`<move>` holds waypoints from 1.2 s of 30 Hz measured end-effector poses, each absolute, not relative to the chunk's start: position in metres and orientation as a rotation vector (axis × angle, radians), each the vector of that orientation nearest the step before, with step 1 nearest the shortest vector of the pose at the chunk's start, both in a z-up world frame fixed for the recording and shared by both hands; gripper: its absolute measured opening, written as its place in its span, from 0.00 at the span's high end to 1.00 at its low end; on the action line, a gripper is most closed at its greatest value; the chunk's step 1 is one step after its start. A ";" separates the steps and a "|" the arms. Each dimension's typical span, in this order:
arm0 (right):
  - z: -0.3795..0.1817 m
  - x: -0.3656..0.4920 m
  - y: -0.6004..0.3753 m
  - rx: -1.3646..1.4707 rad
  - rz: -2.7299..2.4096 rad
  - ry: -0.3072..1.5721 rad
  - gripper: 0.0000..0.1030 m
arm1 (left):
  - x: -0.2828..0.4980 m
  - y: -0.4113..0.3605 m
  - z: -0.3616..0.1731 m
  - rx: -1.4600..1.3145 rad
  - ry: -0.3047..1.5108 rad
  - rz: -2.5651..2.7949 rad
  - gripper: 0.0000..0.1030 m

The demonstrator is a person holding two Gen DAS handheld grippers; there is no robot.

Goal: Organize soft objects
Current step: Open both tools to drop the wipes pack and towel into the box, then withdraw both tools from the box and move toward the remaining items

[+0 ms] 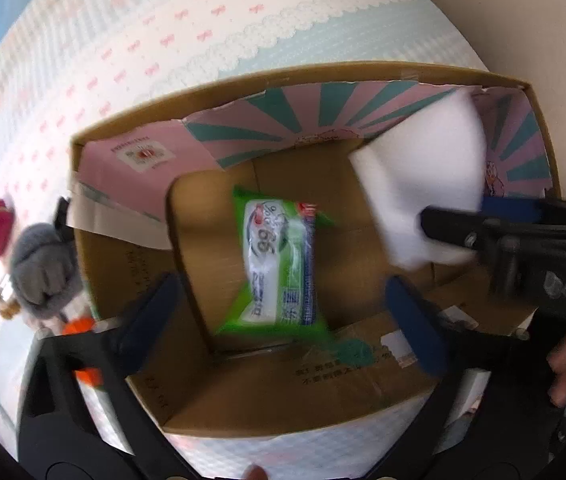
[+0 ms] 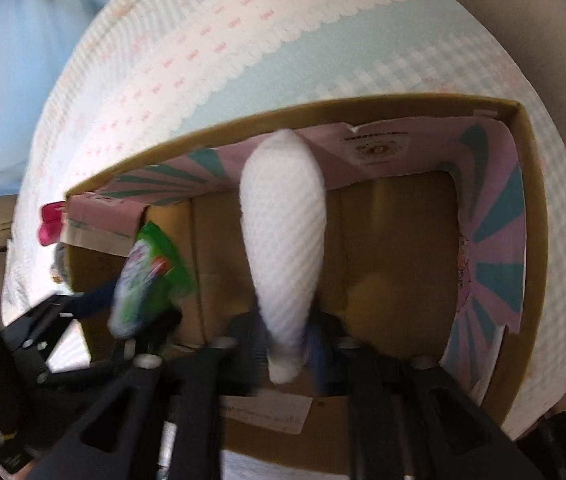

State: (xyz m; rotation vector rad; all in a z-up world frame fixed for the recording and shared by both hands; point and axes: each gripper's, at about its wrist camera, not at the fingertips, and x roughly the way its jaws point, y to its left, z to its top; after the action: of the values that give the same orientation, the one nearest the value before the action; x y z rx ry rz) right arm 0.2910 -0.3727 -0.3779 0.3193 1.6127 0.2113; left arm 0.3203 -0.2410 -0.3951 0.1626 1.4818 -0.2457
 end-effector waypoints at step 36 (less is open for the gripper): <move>-0.146 0.184 -0.347 0.137 0.142 1.063 0.01 | 0.215 -0.155 -0.170 0.094 1.013 -0.248 0.00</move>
State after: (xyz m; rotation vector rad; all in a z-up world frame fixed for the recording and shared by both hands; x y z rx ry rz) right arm 0.1836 -0.3473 -0.1463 0.1375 1.0630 0.1422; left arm 0.2146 -0.1554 -0.1696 0.0944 1.0126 -0.2484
